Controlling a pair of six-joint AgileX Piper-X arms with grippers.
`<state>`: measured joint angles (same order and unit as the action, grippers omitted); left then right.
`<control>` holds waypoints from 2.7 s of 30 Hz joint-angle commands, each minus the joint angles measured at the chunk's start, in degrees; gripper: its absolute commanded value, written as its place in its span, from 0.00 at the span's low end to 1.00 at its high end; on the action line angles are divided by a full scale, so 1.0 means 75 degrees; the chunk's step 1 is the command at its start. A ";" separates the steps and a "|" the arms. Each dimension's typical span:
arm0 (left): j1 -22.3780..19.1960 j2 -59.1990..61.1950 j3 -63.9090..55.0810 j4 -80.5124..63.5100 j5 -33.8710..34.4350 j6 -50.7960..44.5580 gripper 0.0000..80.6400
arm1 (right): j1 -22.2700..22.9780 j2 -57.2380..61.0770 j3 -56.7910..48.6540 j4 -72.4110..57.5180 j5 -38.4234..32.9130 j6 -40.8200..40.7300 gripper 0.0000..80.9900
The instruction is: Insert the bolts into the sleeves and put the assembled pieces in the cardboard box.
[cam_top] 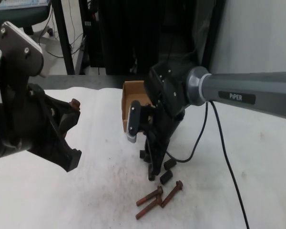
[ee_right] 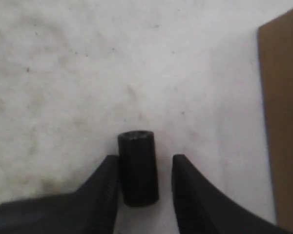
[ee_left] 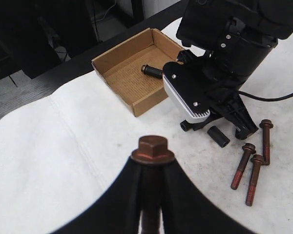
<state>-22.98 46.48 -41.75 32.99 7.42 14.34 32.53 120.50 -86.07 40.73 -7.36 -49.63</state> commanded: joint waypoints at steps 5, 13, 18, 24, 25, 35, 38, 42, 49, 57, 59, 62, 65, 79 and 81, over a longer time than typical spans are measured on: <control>0.0011 -0.0078 -0.0047 -0.0207 0.0048 0.0040 0.00 | -0.0184 0.0031 -0.0028 0.0126 0.0135 -0.0078 0.41; 0.0011 -0.0078 -0.0047 -0.0377 0.0048 0.0040 0.00 | -0.0090 0.0031 -0.0028 -0.0191 -0.0289 -0.0078 0.41; 0.0011 -0.0078 -0.0047 -0.0377 0.0048 0.0040 0.00 | -0.0050 0.0031 -0.0028 -0.0375 -0.0380 -0.0078 0.41; 0.0011 -0.0078 -0.0047 -0.0377 0.0048 0.0040 0.00 | -0.0049 0.0031 -0.0028 -0.0373 -0.0379 -0.0078 0.41; 0.0011 -0.0078 -0.0047 -0.0377 0.0048 0.0040 0.00 | -0.0050 0.0031 -0.0028 -0.0373 -0.0379 -0.0078 0.40; 0.0011 -0.0078 -0.0047 -0.0395 0.0048 0.0040 0.00 | -0.0050 -0.0067 -0.0028 -0.0174 -0.0443 0.1503 0.01; 0.0011 -0.0078 -0.0047 -0.0656 0.0048 -0.0200 0.00 | -0.0050 -0.0391 -0.0028 -0.0053 -0.0443 0.2246 0.01; 0.0011 -0.0116 -0.0047 -0.1681 0.0205 -0.1005 0.00 | -0.0080 -0.1199 -0.0028 -0.0027 -0.1279 0.3207 0.01; 0.0011 -0.0003 -0.0047 -0.4398 0.2655 -0.2395 0.00 | -0.0067 -0.3053 0.0028 -0.0027 -0.3890 0.4095 0.01; 0.0093 0.0686 -0.0047 -0.7758 0.3824 -0.4972 0.00 | -0.0065 -0.5163 0.1082 -0.0227 -0.4402 0.4100 0.01; 0.0190 0.0990 -0.0047 -0.8716 0.4037 -0.5859 0.00 | -0.0065 -0.5725 0.1597 -0.0683 -0.4518 0.4422 0.01; 0.0364 0.1467 -0.0047 -1.0083 0.4171 -0.7087 0.00 | -0.0065 -0.6476 0.2448 -0.1934 -0.4674 0.5357 0.01; 0.0459 0.1878 -0.0047 -1.1184 0.4212 -0.8160 0.00 | -0.0027 -0.7103 0.3460 -0.4189 -0.4672 0.6760 0.01; 0.0462 0.2313 -0.0047 -1.2026 0.5536 -0.9009 0.00 | 0.1221 -0.7077 0.5315 -0.8736 -0.3746 0.8374 0.01; 0.0462 0.2313 -0.0047 -1.2026 0.5536 -0.9009 0.00 | 0.1269 -0.7003 0.5315 -0.8849 -0.3739 0.8389 0.01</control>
<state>-19.57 64.04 -41.75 -56.11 47.77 -52.69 41.78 68.02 -46.28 -23.60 -36.08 13.56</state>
